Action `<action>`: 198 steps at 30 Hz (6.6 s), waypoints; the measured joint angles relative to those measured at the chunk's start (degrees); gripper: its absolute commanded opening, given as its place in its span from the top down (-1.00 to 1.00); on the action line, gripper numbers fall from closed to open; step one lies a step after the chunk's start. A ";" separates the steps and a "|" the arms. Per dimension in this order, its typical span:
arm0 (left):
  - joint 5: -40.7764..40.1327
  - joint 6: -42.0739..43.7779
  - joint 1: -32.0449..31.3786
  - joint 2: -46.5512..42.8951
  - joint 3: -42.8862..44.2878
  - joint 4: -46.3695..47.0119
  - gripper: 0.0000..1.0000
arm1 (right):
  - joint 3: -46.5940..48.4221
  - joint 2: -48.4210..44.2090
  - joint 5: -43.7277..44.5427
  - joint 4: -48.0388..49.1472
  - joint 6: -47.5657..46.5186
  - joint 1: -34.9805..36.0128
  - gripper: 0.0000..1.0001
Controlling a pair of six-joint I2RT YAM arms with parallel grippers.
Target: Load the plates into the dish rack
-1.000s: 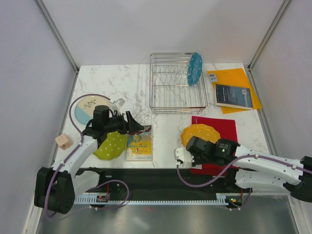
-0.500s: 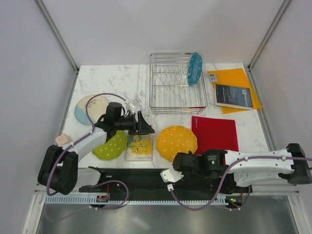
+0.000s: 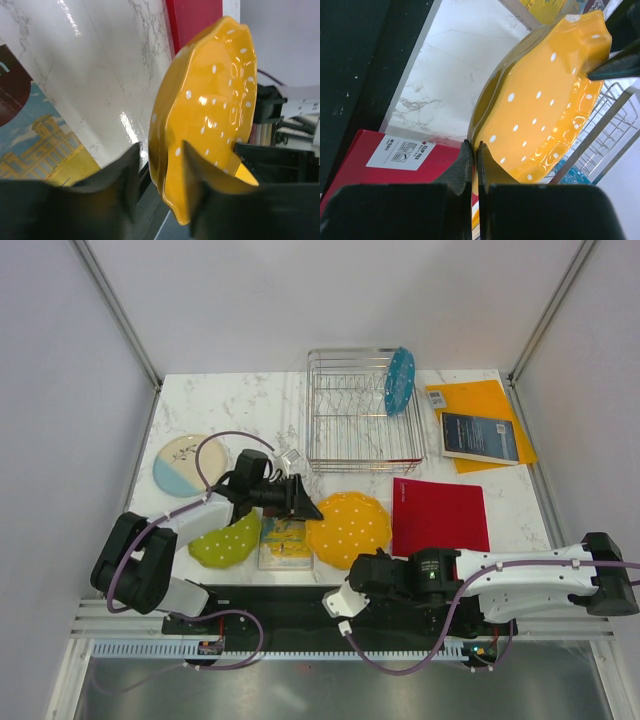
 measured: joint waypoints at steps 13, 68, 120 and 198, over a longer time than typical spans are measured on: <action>-0.39 2.62 0.57 -1.99 -0.15 -0.44 0.95 | -0.44 -2.25 6.99 3.98 -1.44 -0.04 -0.39; -2.99 14.25 6.67 -5.99 9.44 -11.47 0.95 | 18.95 25.05 -66.07 7.02 63.60 -64.85 0.43; -23.08 24.76 13.64 -19.21 9.05 -17.79 -0.44 | 74.49 59.54 34.60 21.68 41.31 -59.04 1.00; -45.46 23.45 39.47 -31.41 23.39 -47.30 -0.65 | 84.19 86.55 -46.12 15.65 43.69 -30.95 1.00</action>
